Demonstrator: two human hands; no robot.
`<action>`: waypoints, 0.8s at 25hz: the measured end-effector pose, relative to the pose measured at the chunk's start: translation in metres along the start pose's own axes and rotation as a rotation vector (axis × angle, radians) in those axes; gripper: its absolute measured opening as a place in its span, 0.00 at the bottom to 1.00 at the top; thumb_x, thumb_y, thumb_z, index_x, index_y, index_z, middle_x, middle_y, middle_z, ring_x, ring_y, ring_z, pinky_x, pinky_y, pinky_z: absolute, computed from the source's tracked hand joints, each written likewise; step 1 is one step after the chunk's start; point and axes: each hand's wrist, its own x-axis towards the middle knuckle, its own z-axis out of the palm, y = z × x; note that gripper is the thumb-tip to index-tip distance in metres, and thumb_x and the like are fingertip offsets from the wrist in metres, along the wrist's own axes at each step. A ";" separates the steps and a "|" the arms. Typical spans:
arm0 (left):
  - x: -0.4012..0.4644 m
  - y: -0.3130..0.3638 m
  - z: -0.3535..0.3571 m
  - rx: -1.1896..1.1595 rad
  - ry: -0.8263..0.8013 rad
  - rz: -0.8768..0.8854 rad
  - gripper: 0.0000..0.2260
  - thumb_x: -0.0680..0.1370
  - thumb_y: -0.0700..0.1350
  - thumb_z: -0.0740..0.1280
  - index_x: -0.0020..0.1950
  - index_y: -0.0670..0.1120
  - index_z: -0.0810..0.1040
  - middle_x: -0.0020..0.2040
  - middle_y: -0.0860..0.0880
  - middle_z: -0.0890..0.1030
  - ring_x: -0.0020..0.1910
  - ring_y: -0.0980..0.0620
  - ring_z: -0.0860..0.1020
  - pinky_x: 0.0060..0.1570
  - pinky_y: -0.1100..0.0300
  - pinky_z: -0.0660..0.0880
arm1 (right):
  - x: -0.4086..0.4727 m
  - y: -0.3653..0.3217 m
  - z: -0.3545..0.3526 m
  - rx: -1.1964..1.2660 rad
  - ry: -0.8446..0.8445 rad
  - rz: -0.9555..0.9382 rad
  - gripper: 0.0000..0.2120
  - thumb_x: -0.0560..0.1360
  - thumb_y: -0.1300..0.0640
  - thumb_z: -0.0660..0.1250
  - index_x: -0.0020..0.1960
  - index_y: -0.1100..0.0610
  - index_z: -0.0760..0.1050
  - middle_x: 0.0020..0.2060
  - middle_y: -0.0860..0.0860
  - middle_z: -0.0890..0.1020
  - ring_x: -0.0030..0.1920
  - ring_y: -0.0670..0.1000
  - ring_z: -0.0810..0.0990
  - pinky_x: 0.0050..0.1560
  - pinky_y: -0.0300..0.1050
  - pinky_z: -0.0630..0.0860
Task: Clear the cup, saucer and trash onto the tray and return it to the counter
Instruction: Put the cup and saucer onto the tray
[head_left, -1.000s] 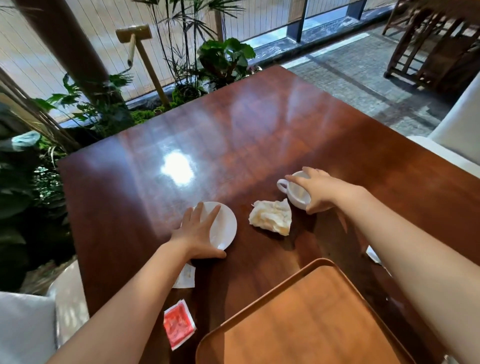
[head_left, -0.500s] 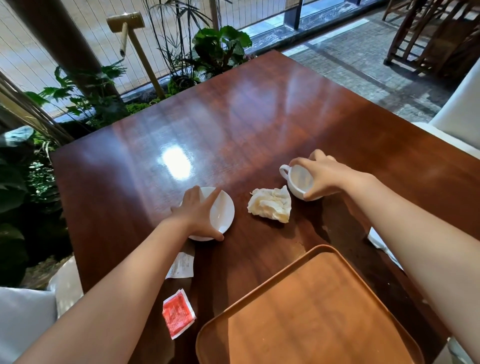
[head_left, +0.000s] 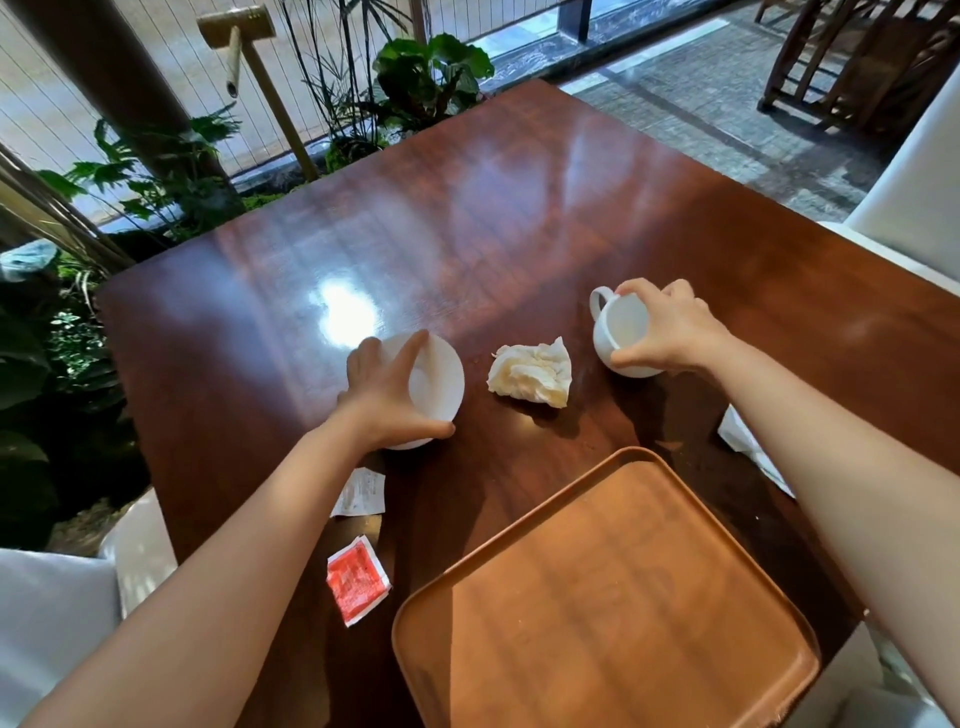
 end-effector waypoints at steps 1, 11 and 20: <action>-0.011 0.006 -0.003 -0.014 0.018 0.028 0.49 0.58 0.61 0.73 0.73 0.60 0.50 0.69 0.42 0.53 0.70 0.40 0.48 0.68 0.41 0.60 | -0.008 0.002 -0.004 0.012 0.018 -0.022 0.35 0.62 0.47 0.73 0.66 0.43 0.62 0.61 0.58 0.64 0.62 0.63 0.66 0.55 0.60 0.76; -0.150 0.071 0.048 0.092 -0.080 0.210 0.50 0.59 0.61 0.71 0.74 0.60 0.46 0.64 0.53 0.45 0.68 0.48 0.43 0.65 0.41 0.61 | -0.139 0.008 0.011 -0.116 -0.040 -0.344 0.40 0.57 0.45 0.74 0.65 0.40 0.61 0.57 0.50 0.65 0.54 0.52 0.65 0.48 0.52 0.76; -0.178 0.092 0.096 0.198 -0.136 0.236 0.48 0.62 0.62 0.69 0.73 0.60 0.42 0.72 0.46 0.46 0.72 0.42 0.43 0.66 0.40 0.59 | -0.171 0.017 0.034 -0.324 -0.136 -0.402 0.40 0.60 0.44 0.73 0.67 0.40 0.58 0.62 0.51 0.63 0.59 0.54 0.64 0.42 0.46 0.76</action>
